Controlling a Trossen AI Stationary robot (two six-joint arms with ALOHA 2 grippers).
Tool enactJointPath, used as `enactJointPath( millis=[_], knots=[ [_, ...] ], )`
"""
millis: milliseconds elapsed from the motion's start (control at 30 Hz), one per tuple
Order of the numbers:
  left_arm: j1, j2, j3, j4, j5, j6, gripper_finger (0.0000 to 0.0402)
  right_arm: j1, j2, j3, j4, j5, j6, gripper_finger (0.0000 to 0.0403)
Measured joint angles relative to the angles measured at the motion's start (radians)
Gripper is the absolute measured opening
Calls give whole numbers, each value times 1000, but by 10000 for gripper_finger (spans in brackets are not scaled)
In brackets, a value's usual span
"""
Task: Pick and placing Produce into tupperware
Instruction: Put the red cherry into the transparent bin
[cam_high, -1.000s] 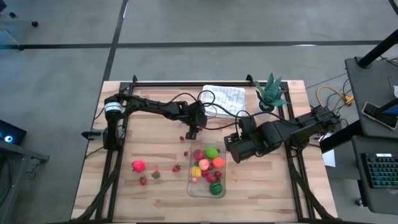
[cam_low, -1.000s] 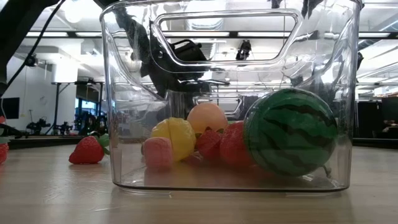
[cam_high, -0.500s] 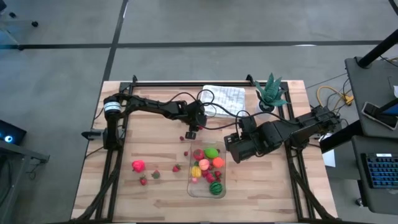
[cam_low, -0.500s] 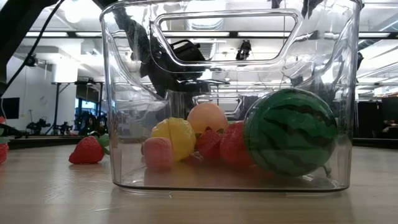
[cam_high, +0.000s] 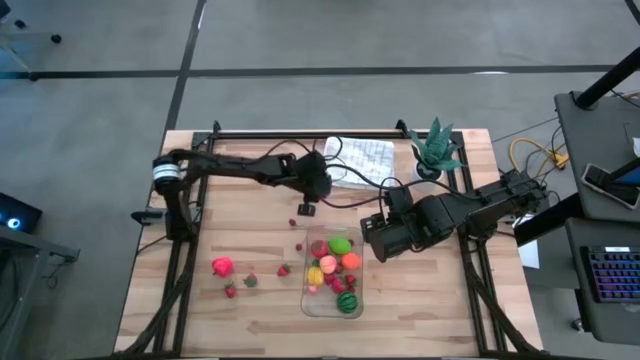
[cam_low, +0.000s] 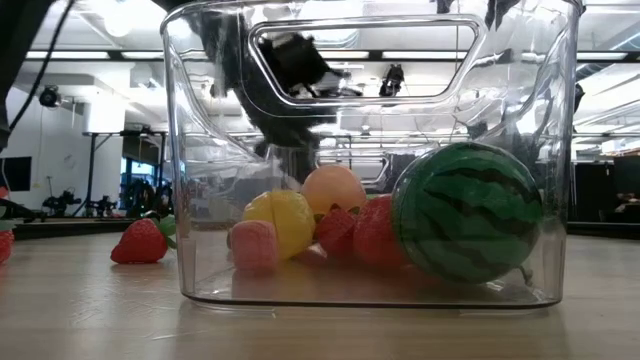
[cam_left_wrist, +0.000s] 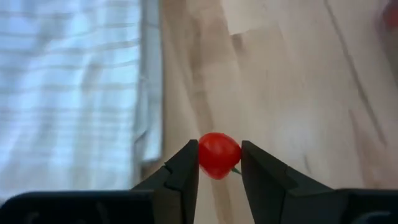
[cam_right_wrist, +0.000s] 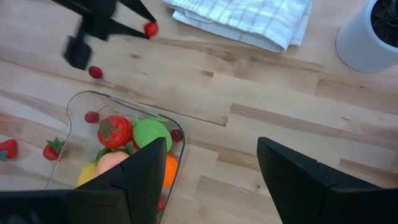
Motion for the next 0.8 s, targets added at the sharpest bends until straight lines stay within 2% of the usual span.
enactJointPath(
  millis=[133,233,333,433,500,633,700,800],
  knots=[
    [-10,-111,2,-95,-24,-55,88,0,0,0,-1,0,-18,242],
    [-48,-232,2,-150,43,-179,88,0,0,0,-1,0,-52,242],
    [-141,-328,-2,-166,111,-311,88,0,0,0,-1,-4,-93,242],
    [-286,-372,-10,-158,106,-397,88,1,0,0,0,-8,-135,242],
    [-396,-373,-12,-150,37,-416,88,2,0,0,0,-14,-157,242],
    [-528,-288,-14,-116,-240,-424,90,10,0,0,4,-34,-197,242],
    [-528,-239,-12,-70,-254,-467,100,20,0,0,4,-34,-203,242],
    [-516,-187,-6,-72,-252,-638,133,35,0,1,2,-34,-182,242]
  ],
)
